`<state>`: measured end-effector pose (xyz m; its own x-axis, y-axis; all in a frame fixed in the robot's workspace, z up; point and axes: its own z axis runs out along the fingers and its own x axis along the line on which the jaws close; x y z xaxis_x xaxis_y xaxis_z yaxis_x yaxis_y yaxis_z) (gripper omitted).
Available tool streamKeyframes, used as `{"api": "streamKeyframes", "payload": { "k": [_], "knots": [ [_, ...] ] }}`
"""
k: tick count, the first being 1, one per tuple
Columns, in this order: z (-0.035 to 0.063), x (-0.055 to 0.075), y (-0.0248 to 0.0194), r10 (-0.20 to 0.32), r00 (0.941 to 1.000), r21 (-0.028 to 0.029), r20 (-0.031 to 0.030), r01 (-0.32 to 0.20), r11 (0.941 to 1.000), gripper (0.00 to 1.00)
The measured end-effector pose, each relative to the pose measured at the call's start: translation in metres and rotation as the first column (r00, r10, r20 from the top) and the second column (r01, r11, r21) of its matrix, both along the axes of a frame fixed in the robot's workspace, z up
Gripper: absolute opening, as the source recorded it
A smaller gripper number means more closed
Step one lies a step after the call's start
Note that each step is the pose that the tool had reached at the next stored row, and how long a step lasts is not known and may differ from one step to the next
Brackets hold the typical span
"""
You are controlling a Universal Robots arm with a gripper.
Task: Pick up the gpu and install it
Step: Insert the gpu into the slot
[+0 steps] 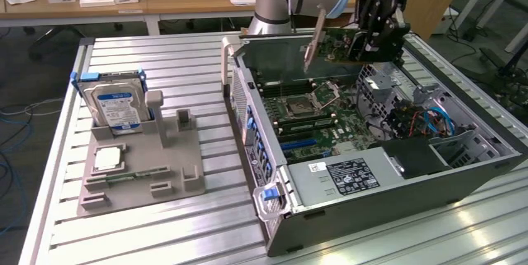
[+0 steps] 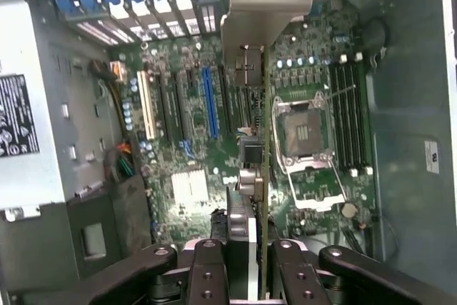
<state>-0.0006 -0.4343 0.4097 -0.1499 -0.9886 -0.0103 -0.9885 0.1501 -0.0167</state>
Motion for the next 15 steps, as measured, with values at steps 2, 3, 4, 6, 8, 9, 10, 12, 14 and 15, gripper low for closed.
{"api": "streamKeyframes", "payload": {
  "k": [2,3,4,6,8,9,10,12,14,15],
  "knots": [
    [-0.0007,0.0,0.0,0.01,0.9999,0.0109,0.0027,-0.01,0.9999,0.28],
    [-0.0011,0.0,0.0,0.015,0.9999,0.0184,0.0027,-0.015,0.9997,0.28],
    [-0.0015,0.0,0.0,0.02,0.9998,0.0265,0.0028,-0.02,0.9994,0.28],
    [-0.0025,-0.0001,0.0,0.031,0.9995,0.0396,0.0032,-0.031,0.9987,0.28],
    [-0.0036,-0.0001,0.0,0.049,0.9988,0.0443,0.0043,-0.049,0.9978,0.28],
    [-0.0038,0.0,0.0,0.064,0.9979,0.0441,0.0055,-0.064,0.997,0.28],
    [-0.0041,0.0,0.0,0.08,0.9968,0.0439,0.0066,-0.08,0.9958,0.28],
    [-0.005,0.0,0.0,0.116,0.9932,0.0439,0.0082,-0.116,0.9923,0.28],
    [-0.0057,0.0,0.0,0.152,0.9884,0.0437,0.0081,-0.152,0.9874,0.28],
    [-0.0061,0.0,0.0,0.169,0.9855,0.0438,0.0082,-0.169,0.9846,0.28]
  ]
}}
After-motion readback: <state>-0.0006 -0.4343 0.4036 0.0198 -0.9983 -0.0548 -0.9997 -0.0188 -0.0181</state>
